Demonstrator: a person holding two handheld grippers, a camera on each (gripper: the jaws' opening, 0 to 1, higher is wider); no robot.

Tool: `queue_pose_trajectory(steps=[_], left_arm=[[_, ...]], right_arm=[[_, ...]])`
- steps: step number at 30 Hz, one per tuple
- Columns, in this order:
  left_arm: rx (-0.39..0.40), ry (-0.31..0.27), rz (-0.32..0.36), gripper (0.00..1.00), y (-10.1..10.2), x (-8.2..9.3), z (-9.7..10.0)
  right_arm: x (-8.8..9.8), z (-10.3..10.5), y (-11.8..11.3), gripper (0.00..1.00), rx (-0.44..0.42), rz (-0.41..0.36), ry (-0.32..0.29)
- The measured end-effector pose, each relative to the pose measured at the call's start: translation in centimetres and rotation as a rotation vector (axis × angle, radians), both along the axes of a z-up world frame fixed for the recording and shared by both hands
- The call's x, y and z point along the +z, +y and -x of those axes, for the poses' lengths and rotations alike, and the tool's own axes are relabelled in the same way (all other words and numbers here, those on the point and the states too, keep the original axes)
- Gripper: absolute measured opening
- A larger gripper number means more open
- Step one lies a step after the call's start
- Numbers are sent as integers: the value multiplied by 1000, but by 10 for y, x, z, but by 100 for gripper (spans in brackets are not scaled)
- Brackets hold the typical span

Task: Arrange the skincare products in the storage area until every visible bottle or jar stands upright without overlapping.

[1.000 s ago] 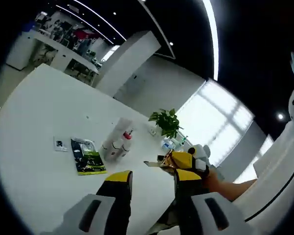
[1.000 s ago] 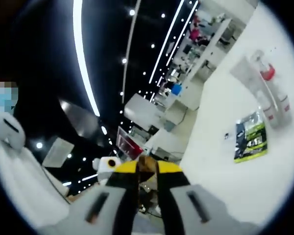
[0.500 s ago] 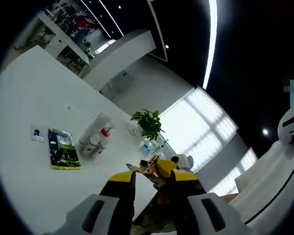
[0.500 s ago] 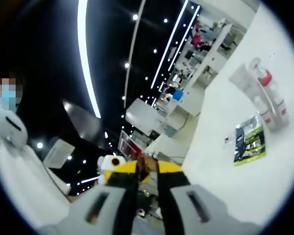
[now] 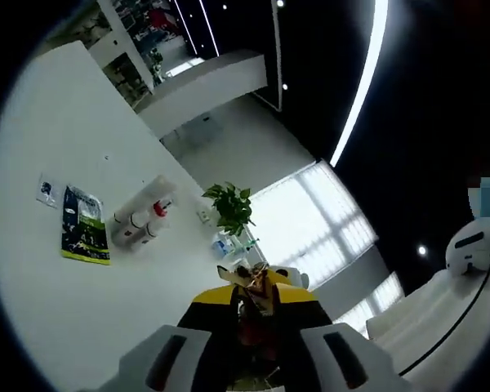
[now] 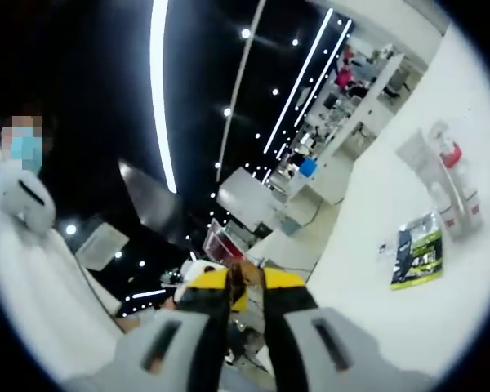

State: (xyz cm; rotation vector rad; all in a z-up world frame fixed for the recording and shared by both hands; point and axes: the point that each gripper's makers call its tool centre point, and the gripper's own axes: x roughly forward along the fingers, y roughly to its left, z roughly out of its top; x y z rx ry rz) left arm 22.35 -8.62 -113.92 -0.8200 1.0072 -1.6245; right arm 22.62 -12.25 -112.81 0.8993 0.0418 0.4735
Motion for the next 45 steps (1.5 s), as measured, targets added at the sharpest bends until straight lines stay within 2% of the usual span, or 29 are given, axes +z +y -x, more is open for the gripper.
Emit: queue_pose_trajectory(steps=[4,6,9,15,16,19,21,28,30,31,33,39,45], left_arm=[[0,45,-2,13,0,-2,3],[-1,64,-1,7,0,-3,1],[2,91,-7,6,-1,-3,-2],[14,51,1,5,-2,-3,-10],[20,48,-1,2,-2,-3,-12],[52,19,18,1,0,1,-20],[66,-15,7,1,2,-1,-24],[27,-17,12,1,5,-1,-25],[-17,-31,18,1,6,1,-19],[-32,-38,12,1,6,0,-16],[-63,-55,2,1,7,-2,-10],[-55,-68,-20,1,13,-9,-15],[9,-14,-15,2,13,-9,-26]], right_arm=[[1,2,6,13,15,52,-22],[1,1,6,13,12,78,-25],[1,0,6,15,17,90,-27],[0,-10,3,18,14,100,-30],[-1,-12,1,18,14,94,-26],[3,-16,-2,19,23,51,-22],[2,-18,-3,19,24,43,-17],[-4,-26,4,21,78,24,31],[-3,-27,9,17,112,9,46],[-1,-24,15,13,151,-13,51],[-2,-24,17,3,159,-5,47],[-9,-26,24,0,172,14,63],[-6,-28,25,0,159,51,61]])
